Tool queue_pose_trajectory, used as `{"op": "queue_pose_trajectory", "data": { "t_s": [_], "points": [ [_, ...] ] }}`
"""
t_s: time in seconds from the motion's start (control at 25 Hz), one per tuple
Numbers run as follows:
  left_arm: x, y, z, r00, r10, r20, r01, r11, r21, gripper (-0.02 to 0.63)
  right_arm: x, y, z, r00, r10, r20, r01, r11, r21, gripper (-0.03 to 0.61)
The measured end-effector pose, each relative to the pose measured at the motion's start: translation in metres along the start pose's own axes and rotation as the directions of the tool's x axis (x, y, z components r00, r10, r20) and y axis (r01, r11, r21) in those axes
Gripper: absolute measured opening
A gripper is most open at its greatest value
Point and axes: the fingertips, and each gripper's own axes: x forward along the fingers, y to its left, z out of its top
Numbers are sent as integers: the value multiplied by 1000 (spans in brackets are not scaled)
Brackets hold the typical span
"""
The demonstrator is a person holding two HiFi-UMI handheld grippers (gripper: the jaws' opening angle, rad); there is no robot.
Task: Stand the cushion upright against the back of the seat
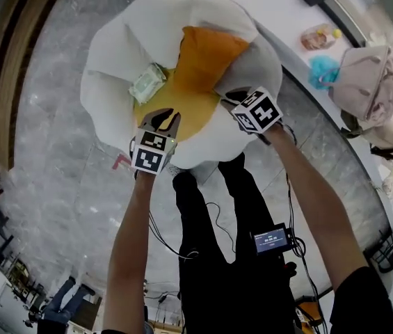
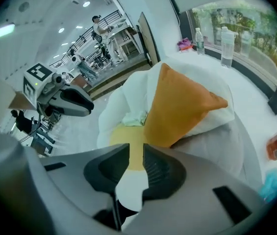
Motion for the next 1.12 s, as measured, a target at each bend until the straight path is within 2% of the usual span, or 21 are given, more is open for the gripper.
{"op": "queue_pose_trajectory", "data": {
  "t_s": [0.24, 0.48, 0.6, 0.68, 0.76, 0.96, 1.04, 1.12],
  "points": [
    [-79, -17, 8, 997, 32, 64, -30, 999, -39, 53, -62, 55, 14, 998, -32, 59, 31, 999, 17, 71],
    [-159, -44, 1, 990, -23, 142, 34, 996, -78, 16, -106, 131, 14, 993, -118, 29, 121, 983, -137, 57],
    [-197, -50, -3, 980, -22, 199, 53, 986, -155, 14, -133, 174, 27, 992, -109, 66, 117, 986, -120, 43],
    [-229, -54, -2, 964, -19, 266, 76, 976, -206, 14, -150, 203, 34, 990, -106, 92, 115, 988, -99, 37],
    [-261, -62, 4, 942, -39, 334, 114, 971, -208, 14, -166, 228, 40, 986, -117, 122, 129, 987, -96, 27],
    [-330, -84, 17, 893, -169, 417, 225, 970, -89, 14, -199, 276, 49, 964, -193, 183, 211, 974, -82, 17],
    [-352, -92, 16, 868, -235, 437, 282, 958, -46, 14, -211, 296, 50, 950, -235, 205, 252, 966, -59, 17],
    [-363, -102, 7, 839, -305, 451, 361, 932, -41, 14, -218, 316, 49, 942, -258, 215, 275, 960, -55, 17]
  ]
}}
